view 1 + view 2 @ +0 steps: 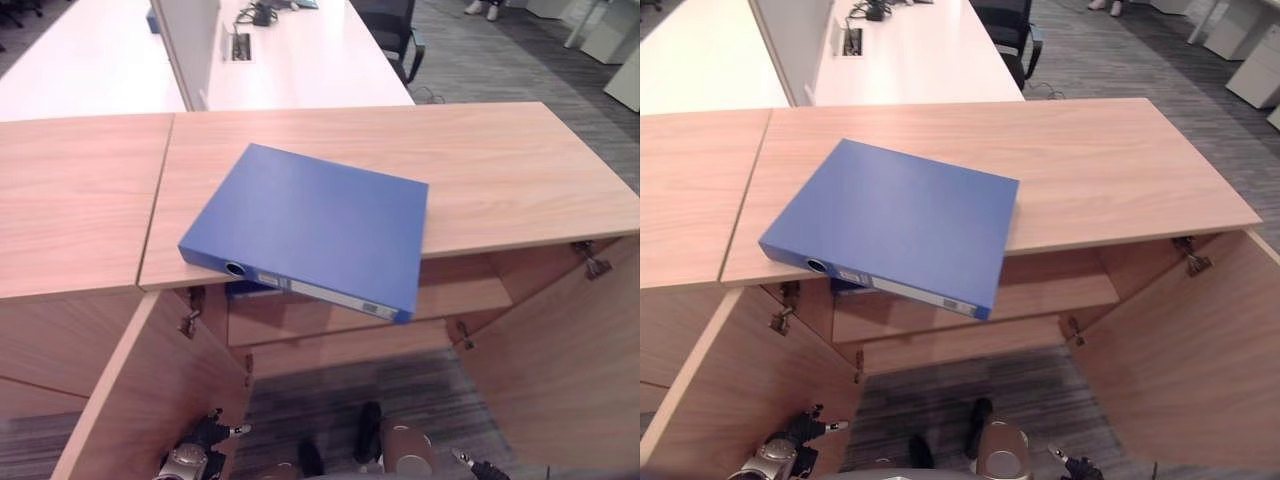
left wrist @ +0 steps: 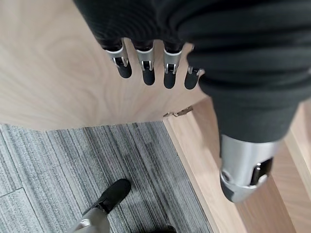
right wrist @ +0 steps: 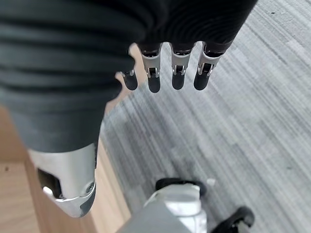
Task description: Put the empty folder in the office cabinet
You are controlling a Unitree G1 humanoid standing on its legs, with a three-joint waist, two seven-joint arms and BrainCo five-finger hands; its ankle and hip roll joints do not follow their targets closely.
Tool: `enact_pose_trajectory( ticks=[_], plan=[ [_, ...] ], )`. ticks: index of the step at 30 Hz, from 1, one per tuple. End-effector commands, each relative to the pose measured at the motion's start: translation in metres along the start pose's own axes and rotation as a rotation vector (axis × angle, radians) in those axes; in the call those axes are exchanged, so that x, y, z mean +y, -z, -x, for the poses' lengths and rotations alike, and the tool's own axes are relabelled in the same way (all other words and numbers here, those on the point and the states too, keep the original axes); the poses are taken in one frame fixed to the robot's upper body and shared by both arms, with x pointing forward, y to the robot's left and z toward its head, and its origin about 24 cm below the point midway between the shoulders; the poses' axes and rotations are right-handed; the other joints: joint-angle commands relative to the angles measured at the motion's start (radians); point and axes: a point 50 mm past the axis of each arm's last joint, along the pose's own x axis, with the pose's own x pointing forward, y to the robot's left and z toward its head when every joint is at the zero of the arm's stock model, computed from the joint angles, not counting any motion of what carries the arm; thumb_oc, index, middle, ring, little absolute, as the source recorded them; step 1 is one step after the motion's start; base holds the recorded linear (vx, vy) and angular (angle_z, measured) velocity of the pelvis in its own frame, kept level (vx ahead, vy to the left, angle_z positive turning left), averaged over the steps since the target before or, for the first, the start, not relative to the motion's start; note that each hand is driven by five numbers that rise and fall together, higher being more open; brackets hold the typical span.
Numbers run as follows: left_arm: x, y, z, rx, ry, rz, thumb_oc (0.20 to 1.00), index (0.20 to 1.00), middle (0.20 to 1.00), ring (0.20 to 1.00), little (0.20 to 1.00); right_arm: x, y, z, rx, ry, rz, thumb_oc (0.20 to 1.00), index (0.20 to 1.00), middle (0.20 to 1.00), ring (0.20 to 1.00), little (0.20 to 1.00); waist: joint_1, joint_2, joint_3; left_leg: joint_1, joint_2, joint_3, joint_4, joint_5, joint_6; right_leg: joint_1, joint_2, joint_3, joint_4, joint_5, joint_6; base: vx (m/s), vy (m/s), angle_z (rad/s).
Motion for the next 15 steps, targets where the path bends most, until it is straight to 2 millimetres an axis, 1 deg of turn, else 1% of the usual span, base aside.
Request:
enact_pose_trajectory(
  ticks=[1,7,15],
  plan=[
    [0.013,-0.02,-0.004,-0.056,-0.049,0.051,1.0,1.0,1.0,1.0,1.0,-0.017,-0.031,-0.004,-0.075,0.062,0.007,1.0,1.0,1.0,1.0,1.0,0.018,-0.02,0.046,-0.061,0.171,-0.062,0.077,0.033,-0.18,0.239,-0.027,0.014,-0.254,0.036,0.046,0.04,-0.044,0.01],
    [0.002,-0.005,-0.001,-0.015,-0.029,0.068,1.0,1.0,1.0,1.0,1.0,-0.022,-0.031,-0.004,-0.072,0.077,0.047,1.0,1.0,1.0,1.0,1.0,0.022,-0.007,0.014,-0.026,0.172,-0.053,0.033,0.05,-0.198,0.308,-0.023,0.006,-0.359,0.06,0.053,0.05,-0.048,-0.04],
    [0.002,-0.004,-0.001,-0.011,-0.038,0.081,1.0,1.0,1.0,1.0,1.0,-0.028,-0.026,-0.003,-0.047,0.091,0.064,1.0,1.0,1.0,1.0,1.0,0.028,-0.012,0.007,-0.01,0.173,-0.057,0.011,0.057,-0.203,0.334,-0.021,0.0,-0.368,0.059,0.057,0.01,-0.003,-0.13]
  ],
)
